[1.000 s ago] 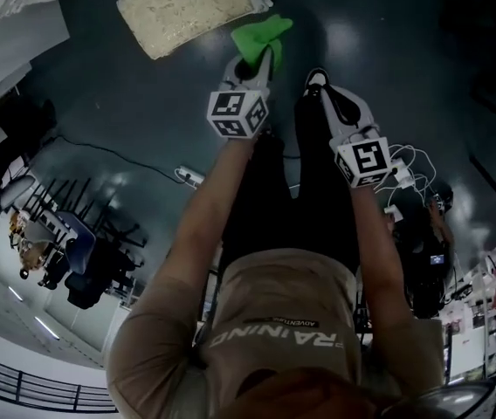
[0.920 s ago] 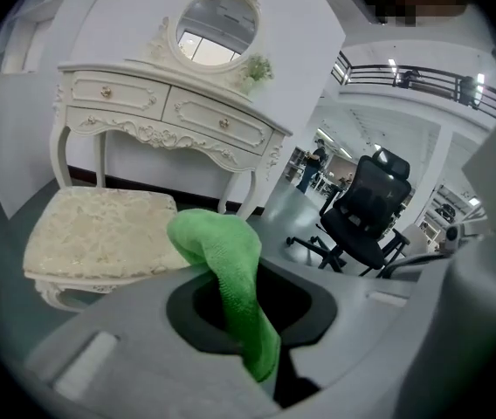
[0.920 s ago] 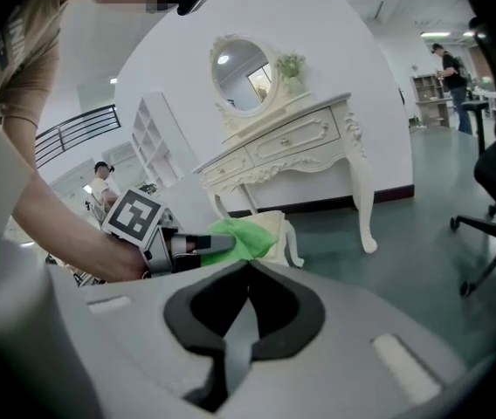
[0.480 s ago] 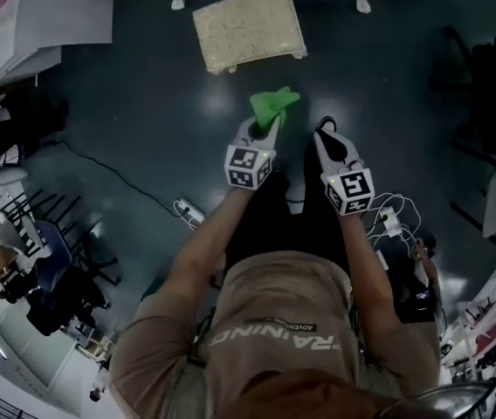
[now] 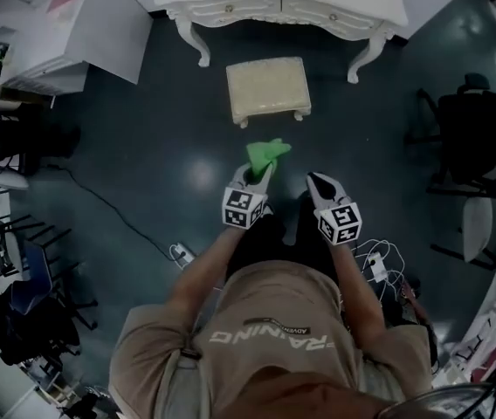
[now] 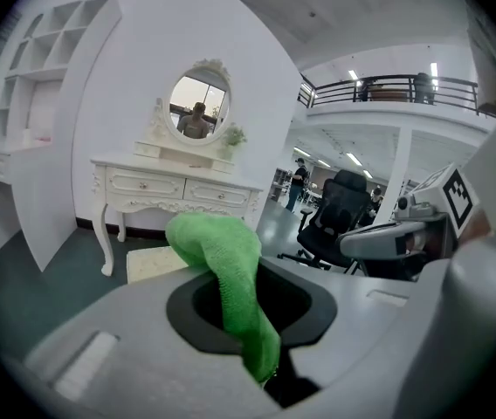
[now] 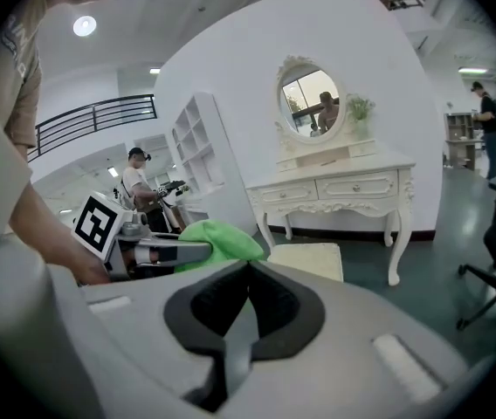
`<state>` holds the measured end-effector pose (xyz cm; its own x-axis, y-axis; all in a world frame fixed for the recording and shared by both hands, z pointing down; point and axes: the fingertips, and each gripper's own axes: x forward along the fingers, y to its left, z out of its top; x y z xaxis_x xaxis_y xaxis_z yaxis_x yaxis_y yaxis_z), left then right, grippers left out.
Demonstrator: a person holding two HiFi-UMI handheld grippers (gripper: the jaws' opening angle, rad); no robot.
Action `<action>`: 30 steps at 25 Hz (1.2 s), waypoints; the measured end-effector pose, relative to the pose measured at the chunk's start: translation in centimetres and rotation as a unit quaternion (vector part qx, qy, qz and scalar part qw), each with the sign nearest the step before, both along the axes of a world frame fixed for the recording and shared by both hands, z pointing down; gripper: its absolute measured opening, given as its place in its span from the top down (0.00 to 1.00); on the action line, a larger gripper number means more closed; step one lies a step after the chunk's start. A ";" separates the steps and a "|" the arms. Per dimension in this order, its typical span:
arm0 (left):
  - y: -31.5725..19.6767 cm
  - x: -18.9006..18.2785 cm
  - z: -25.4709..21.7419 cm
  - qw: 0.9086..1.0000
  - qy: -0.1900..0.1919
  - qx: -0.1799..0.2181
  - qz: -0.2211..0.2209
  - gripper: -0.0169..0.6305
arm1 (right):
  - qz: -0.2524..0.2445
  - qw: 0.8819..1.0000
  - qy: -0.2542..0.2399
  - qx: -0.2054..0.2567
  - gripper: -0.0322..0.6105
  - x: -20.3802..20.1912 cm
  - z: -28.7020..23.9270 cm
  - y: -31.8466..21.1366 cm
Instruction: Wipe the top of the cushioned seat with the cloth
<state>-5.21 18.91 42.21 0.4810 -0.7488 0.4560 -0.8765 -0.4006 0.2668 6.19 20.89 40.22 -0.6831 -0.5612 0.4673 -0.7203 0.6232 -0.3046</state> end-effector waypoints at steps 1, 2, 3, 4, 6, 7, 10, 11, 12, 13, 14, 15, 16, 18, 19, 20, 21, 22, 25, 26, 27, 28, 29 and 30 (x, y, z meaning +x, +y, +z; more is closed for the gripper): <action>0.8 -0.5 -1.3 1.000 0.002 0.006 -0.001 0.90 | 0.005 1.000 0.001 0.004 0.95 0.0 -1.2 0.6; 1.6 -0.9 -2.5 1.000 0.002 0.012 -0.002 0.90 | 0.010 1.000 0.001 0.008 0.95 0.0 -2.5 1.1; 2.4 -1.2 -3.6 1.000 0.001 0.018 -0.002 0.90 | 0.018 1.000 0.000 0.013 0.95 0.2 -3.7 1.5; 3.0 -1.5 -4.6 1.000 -0.001 0.022 -0.001 0.90 | 0.026 1.000 -0.004 0.017 0.95 0.4 -5.0 1.7; 4.0 -1.8 -6.3 1.000 -0.004 0.028 -0.001 0.90 | 0.035 0.999 -0.008 0.029 0.95 0.8 -7.4 2.0; 4.3 -1.8 -7.1 0.999 -0.005 0.031 -0.002 0.90 | 0.034 0.999 -0.008 0.034 0.95 1.0 -8.5 2.1; 4.6 -1.4 -9.3 0.999 -0.011 0.037 -0.002 0.90 | 0.024 0.999 -0.007 0.046 0.95 1.6 -11.4 2.3; 4.6 -1.1 -10.0 0.999 -0.013 0.039 -0.002 0.90 | 0.021 0.999 -0.010 0.049 0.95 1.8 -12.2 2.3; 4.5 -0.8 -10.8 0.999 -0.013 0.042 -0.002 0.90 | 0.019 0.998 -0.014 0.053 0.95 2.0 -13.0 2.2; 4.3 -0.6 -11.7 0.999 -0.013 0.047 -0.004 0.90 | 0.016 0.998 -0.017 0.058 0.95 2.1 -13.8 2.1; 4.0 -0.3 -12.8 0.998 -0.012 0.053 -0.007 0.90 | 0.012 0.998 -0.020 0.064 0.95 2.2 -14.7 1.9; 3.7 -0.1 -14.0 0.998 -0.011 0.062 -0.010 0.90 | 0.007 0.997 -0.023 0.071 0.95 2.3 -15.6 1.8; 3.4 0.1 -15.2 0.997 -0.012 0.072 -0.013 0.90 | 0.002 0.996 -0.026 0.080 0.95 2.3 -16.6 1.6; 2.9 0.6 -17.6 0.996 -0.016 0.091 -0.018 0.90 | -0.012 0.994 -0.032 0.100 0.95 2.4 -18.5 1.4; 2.7 0.8 -18.8 0.995 -0.020 0.099 -0.019 0.90 | -0.020 0.993 -0.035 0.110 0.95 2.5 -19.5 1.3; 2.6 1.2 -20.0 0.994 -0.023 0.107 -0.020 0.90 | -0.026 0.992 -0.036 0.120 0.95 2.7 -20.4 1.2; 2.5 1.5 -21.3 0.993 -0.024 0.115 -0.023 0.90 | -0.031 0.991 -0.038 0.128 0.95 3.0 -21.4 1.0; 2.5 1.9 -22.5 0.992 -0.023 0.122 -0.026 0.90 | -0.034 0.989 -0.042 0.136 0.95 3.4 -22.3 0.9; 2.3 2.5 -26.4 0.988 -0.017 0.149 -0.038 0.90 | -0.043 0.984 -0.041 0.168 0.95 4.3 -25.3 0.4; 2.0 2.6 -27.7 0.986 -0.018 0.159 -0.040 0.90 | -0.050 0.981 -0.030 0.187 0.95 4.5 -26.4 0.3; 1.7 2.7 -29.0 0.984 -0.020 0.170 -0.040 0.90 | -0.058 0.976 -0.016 0.208 0.95 4.5 -27.6 0.2; 1.5 2.8 -30.3 0.982 -0.023 0.182 -0.041 0.90 | -0.068 0.972 -0.005 0.226 0.95 4.4 -28.7 0.1; 1.3 2.8 -31.5 0.980 -0.026 0.193 -0.042 0.90 | -0.076 0.968 -0.002 0.241 0.95 4.3 -29.9 0.1; 1.2 2.7 -32.7 0.977 -0.028 0.204 -0.046 0.90 | -0.083 0.965 -0.005 0.251 0.95 4.1 -31.1 0.2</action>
